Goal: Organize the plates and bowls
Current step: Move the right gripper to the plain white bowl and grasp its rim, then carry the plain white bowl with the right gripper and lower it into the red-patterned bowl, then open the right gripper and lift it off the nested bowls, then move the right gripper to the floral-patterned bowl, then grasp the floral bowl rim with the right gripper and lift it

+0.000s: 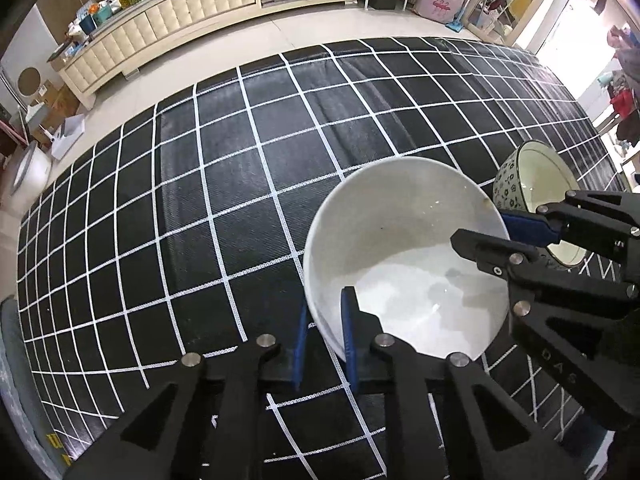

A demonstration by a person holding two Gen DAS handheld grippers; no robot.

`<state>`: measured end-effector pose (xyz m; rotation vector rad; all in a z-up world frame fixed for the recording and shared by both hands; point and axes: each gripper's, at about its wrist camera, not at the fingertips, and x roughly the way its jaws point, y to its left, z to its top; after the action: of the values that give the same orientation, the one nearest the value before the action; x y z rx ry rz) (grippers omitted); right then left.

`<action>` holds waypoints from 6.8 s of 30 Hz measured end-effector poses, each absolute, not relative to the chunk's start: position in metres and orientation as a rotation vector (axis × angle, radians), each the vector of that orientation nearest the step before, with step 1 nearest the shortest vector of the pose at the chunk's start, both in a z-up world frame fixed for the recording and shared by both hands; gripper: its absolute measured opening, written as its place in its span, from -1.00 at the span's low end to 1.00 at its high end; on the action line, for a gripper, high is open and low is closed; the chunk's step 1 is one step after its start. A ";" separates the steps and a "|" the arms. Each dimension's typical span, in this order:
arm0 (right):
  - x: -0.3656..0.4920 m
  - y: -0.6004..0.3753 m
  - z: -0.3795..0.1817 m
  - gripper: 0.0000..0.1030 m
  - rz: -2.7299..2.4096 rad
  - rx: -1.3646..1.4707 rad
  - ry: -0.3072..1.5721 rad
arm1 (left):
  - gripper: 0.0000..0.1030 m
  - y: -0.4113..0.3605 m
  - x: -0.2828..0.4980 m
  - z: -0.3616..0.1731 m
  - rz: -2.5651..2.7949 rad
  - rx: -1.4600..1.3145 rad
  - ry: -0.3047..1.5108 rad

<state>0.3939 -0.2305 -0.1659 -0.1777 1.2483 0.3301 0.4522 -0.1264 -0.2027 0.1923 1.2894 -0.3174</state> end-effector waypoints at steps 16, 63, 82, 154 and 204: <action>0.373 -0.225 -0.134 -0.76 0.301 -0.137 1.174 | -0.77 -0.123 0.428 -0.189 -0.293 0.188 1.287; 0.216 -0.152 -0.101 -0.77 0.394 -0.150 1.163 | -0.78 -0.019 0.235 -0.138 -0.186 0.069 1.251; 0.224 -0.148 -0.140 -0.77 0.373 -0.127 1.261 | -0.78 -0.018 0.240 -0.172 -0.174 0.073 1.296; 0.276 -0.315 -0.035 0.23 0.203 0.024 1.017 | 0.00 -0.158 0.325 -0.056 -0.277 0.137 1.044; 0.355 -0.381 -0.161 -0.33 0.235 0.161 1.223 | -0.62 -0.266 0.441 -0.209 -0.340 0.256 1.230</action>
<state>0.3548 -0.3808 -0.1614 0.1612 1.2225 0.2350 0.4407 -0.2656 -0.2093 0.2564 1.2303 -0.3403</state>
